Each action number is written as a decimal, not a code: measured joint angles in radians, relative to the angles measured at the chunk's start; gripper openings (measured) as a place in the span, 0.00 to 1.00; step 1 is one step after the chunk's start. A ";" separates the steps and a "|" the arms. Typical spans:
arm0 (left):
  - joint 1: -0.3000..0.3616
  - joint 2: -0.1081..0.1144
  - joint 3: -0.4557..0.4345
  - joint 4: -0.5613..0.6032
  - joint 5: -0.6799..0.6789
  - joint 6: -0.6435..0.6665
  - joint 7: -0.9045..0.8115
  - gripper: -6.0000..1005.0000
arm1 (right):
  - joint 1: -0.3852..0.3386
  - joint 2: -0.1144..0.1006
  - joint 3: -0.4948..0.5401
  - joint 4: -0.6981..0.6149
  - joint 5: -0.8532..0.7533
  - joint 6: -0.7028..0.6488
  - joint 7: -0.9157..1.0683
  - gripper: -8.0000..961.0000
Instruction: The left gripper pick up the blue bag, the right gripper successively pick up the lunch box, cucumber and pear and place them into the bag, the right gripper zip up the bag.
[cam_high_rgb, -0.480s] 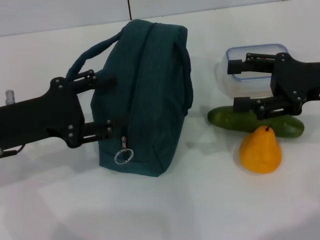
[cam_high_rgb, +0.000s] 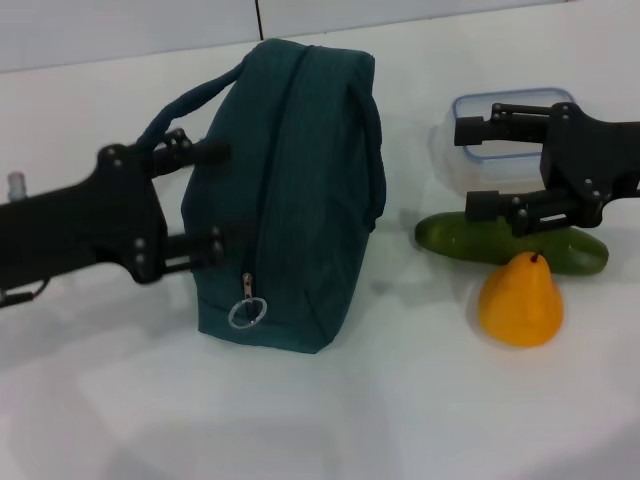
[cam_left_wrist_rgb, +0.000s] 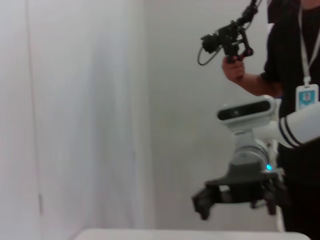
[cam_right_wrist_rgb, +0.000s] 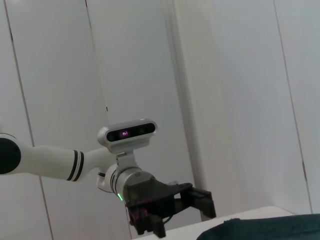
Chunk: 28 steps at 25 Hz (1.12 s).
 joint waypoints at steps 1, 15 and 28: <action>0.000 -0.003 -0.019 0.000 -0.001 -0.002 -0.003 0.75 | 0.000 0.000 0.000 0.000 0.000 0.001 0.000 0.91; -0.045 -0.054 -0.087 0.308 0.235 -0.192 -0.545 0.75 | 0.001 0.001 0.000 -0.005 0.002 0.001 0.000 0.91; -0.163 -0.054 -0.049 0.358 0.433 -0.286 -0.898 0.75 | -0.004 0.004 0.000 -0.009 0.001 0.005 -0.011 0.91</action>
